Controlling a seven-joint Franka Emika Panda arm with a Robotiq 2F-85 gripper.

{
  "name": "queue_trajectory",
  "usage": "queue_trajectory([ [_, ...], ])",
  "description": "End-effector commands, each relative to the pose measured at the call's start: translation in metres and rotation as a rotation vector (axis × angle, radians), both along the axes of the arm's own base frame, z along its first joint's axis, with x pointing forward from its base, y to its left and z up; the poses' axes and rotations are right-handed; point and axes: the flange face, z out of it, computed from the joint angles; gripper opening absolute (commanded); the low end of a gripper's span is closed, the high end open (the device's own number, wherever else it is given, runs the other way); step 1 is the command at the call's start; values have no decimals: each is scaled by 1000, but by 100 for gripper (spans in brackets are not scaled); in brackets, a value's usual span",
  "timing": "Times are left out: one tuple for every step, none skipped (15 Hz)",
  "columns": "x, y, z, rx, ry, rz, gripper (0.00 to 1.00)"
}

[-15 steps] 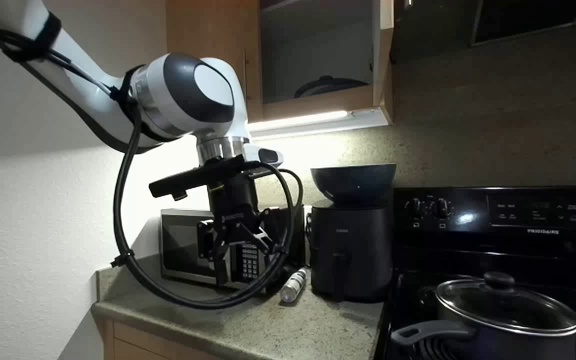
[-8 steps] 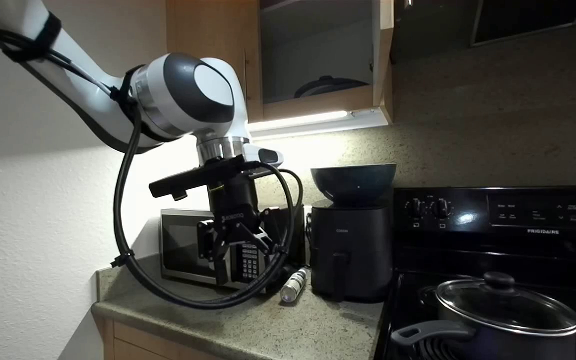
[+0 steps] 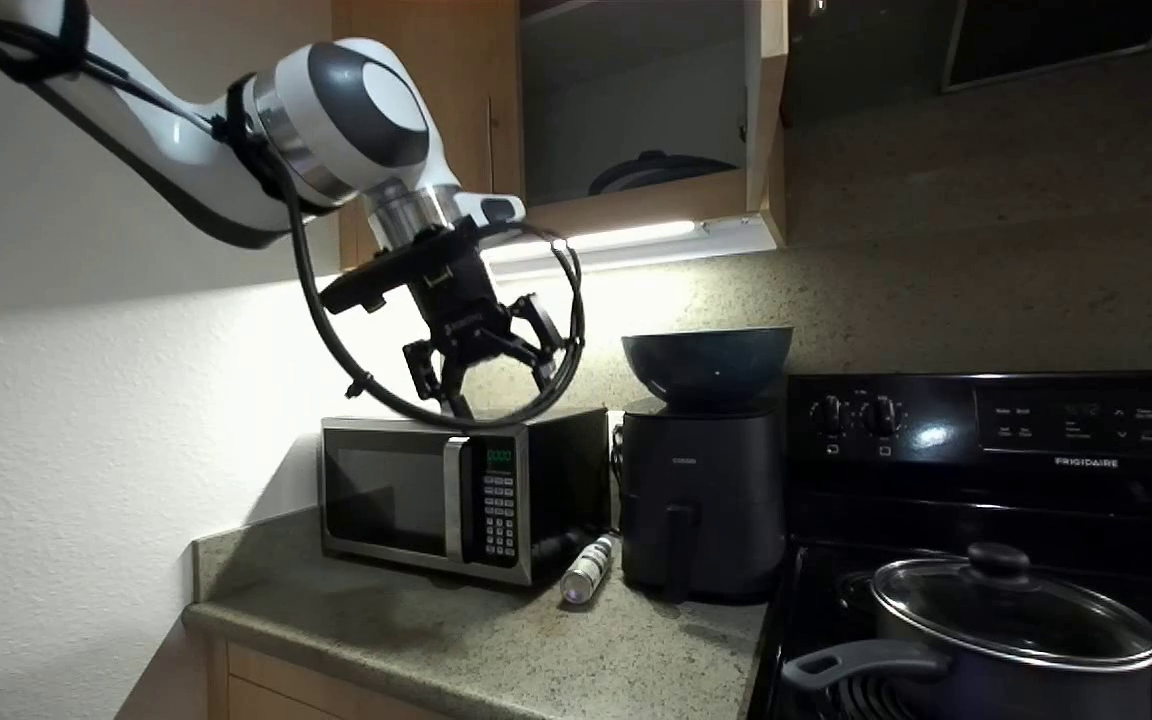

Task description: Remove the lid from the cabinet and put it on top of the microwave

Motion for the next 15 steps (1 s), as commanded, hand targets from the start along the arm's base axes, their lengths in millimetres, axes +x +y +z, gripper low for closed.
queue_trajectory([
  [0, 28, 70, -24, -194, 49, 100],
  [-2, 31, 80, -28, -249, 61, 100],
  [5, 28, 65, -9, -161, 54, 100],
  [2, 30, 78, -10, -202, 62, 100],
  [0, 31, 84, -11, -219, 64, 100],
  [-1, 31, 85, -12, -224, 64, 100],
  [-1, 31, 86, -13, -225, 65, 100],
  [3, 36, 87, 20, -218, 58, 100],
  [13, 39, 99, 76, -279, 16, 100],
  [22, 41, 111, 115, -327, -22, 100],
  [30, 43, 126, 139, -371, -47, 100],
  [38, 46, 142, 166, -417, -75, 100],
  [47, 45, 159, 193, -458, -107, 100],
  [56, 45, 173, 216, -503, -138, 100],
  [64, 41, 190, 236, -544, -173, 100],
])
